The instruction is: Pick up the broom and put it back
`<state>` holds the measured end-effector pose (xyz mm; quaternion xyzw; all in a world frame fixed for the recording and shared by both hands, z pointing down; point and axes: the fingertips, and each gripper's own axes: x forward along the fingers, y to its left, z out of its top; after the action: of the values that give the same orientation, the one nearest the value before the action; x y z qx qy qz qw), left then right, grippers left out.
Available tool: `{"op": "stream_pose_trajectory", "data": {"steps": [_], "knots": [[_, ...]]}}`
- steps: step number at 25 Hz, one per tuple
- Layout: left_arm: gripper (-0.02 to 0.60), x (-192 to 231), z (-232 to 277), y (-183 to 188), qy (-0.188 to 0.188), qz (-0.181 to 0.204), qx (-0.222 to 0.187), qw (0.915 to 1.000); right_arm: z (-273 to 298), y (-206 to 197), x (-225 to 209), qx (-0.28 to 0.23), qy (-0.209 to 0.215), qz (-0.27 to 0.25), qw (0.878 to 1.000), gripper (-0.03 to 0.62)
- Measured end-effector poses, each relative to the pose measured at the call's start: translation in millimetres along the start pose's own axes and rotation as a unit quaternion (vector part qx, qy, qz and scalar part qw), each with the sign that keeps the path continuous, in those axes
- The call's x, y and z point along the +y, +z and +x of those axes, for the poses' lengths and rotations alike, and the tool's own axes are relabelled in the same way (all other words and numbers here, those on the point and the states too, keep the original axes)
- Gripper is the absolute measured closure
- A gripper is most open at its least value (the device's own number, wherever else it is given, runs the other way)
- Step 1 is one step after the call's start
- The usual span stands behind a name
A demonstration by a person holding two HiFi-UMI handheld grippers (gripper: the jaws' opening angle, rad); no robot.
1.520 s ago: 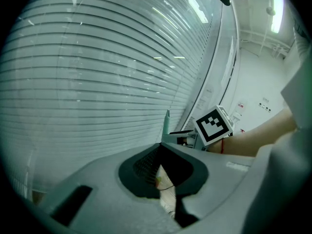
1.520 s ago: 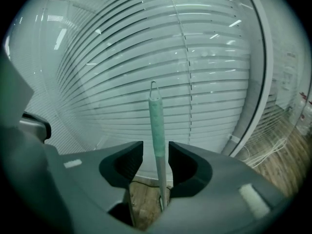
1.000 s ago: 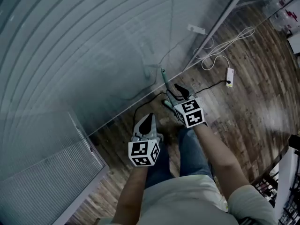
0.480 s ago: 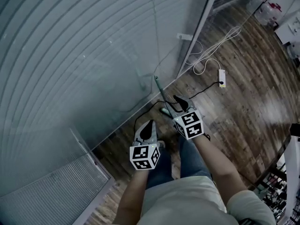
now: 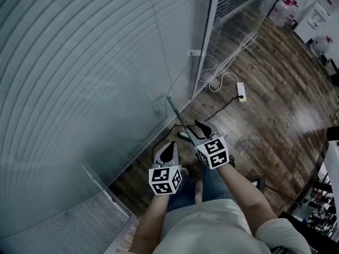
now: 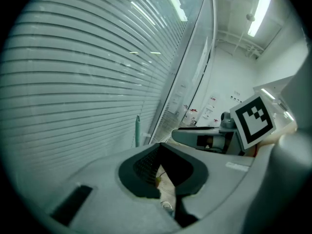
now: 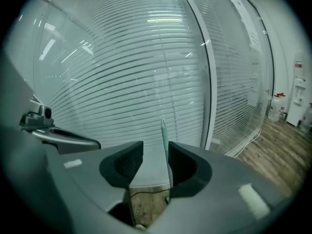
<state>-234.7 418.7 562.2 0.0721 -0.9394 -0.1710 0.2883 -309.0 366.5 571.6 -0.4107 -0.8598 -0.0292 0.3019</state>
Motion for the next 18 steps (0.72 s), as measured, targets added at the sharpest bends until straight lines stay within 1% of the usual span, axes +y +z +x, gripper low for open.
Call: {"op": "stream_pose_trajectory", "data": {"steps": [6,12,18], "knots": [[0.578,-15,-8,3,-0.03,0.015,0.008,0.9994,-25,5,6,-0.016,-0.021,0.012,1.0,0.43],[0.578,-28,-17,5,-0.057,0.019,0.018,0.998,-49,11,11,-0.031,-0.042,0.025,0.998,0.43],[0.578,-42,-29,12,-0.084,0.026,0.018,0.9959,-80,13,17,-0.053,-0.064,0.048,0.995,0.43]]}}
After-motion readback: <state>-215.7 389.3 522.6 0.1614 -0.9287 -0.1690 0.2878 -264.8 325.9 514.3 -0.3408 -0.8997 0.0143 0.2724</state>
